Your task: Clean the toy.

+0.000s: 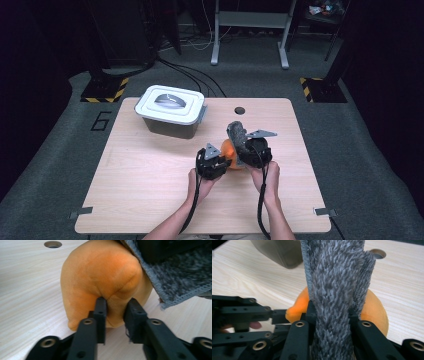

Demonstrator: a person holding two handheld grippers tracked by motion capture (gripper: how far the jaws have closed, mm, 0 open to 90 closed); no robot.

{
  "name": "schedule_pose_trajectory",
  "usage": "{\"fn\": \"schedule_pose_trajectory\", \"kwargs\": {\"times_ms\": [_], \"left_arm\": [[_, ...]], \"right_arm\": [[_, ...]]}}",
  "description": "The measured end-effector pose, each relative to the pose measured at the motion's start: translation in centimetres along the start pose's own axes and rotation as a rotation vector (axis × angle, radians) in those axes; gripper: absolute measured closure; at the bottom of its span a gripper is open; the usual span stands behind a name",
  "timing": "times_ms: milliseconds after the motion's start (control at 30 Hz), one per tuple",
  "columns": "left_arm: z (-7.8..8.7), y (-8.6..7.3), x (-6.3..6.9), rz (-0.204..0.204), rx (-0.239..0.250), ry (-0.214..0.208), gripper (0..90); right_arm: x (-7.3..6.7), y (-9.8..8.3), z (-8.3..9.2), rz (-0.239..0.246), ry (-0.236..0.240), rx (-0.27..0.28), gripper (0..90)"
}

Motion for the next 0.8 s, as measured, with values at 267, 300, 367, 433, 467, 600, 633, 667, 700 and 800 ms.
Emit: {"fn": "schedule_pose_trajectory", "kwargs": {"times_ms": [267, 300, 367, 433, 467, 600, 633, 667, 700, 800], "left_arm": [[-0.4, 0.6, -0.6, -0.052, 0.005, 0.101, 44.3], [-0.5, 0.6, -0.4, -0.065, 0.005, 0.100, 49.5], [-0.6, 0.6, -0.4, -0.077, 0.003, 0.104, 64.8], [-0.8, 0.4, -0.6, -0.055, -0.001, 0.078, 70.5], [-0.8, 0.4, -0.6, -0.055, -0.001, 0.078, 71.6], [-0.8, 0.4, -0.8, -0.041, 0.005, 0.060, 73.3], [-0.8, 0.4, -0.7, -0.038, 0.006, 0.058, 73.3], [-0.8, 0.4, -0.7, -0.038, 0.007, 0.059, 73.3], [-0.8, 0.4, -0.7, -0.038, 0.007, 0.059, 73.3], [-0.8, 0.3, -0.7, -0.035, 0.007, 0.053, 73.1]], "right_arm": [[0.1, 0.2, -0.7, 0.014, -0.030, -0.013, 73.4], [-0.1, 0.2, -0.8, 0.015, -0.034, -0.017, 73.4], [-0.2, 0.3, -0.9, 0.031, -0.060, -0.022, 73.4], [-0.2, 0.2, -1.1, 0.048, -0.083, -0.023, 73.5], [-0.2, 0.2, -1.1, 0.052, -0.086, -0.019, 73.6], [0.0, 0.1, -1.0, 0.038, -0.091, -0.016, 73.8], [0.2, 0.1, -1.0, 0.041, -0.091, -0.013, 73.8], [0.5, 0.0, -0.9, 0.031, -0.094, -0.012, 73.8], [0.5, 0.0, -0.9, 0.031, -0.094, -0.012, 73.8], [1.2, -0.2, -0.8, 0.014, -0.109, -0.014, 73.8]]}}
Point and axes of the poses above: each handheld gripper's, and its own axes: z roughly backward along the jaws, y roughly out of its top, x roughly to its right, the point moved 8 cm from there along -z, roughly forward along the jaws, and after that the axes turned 13 degrees about -x, right-handed, at the moved point
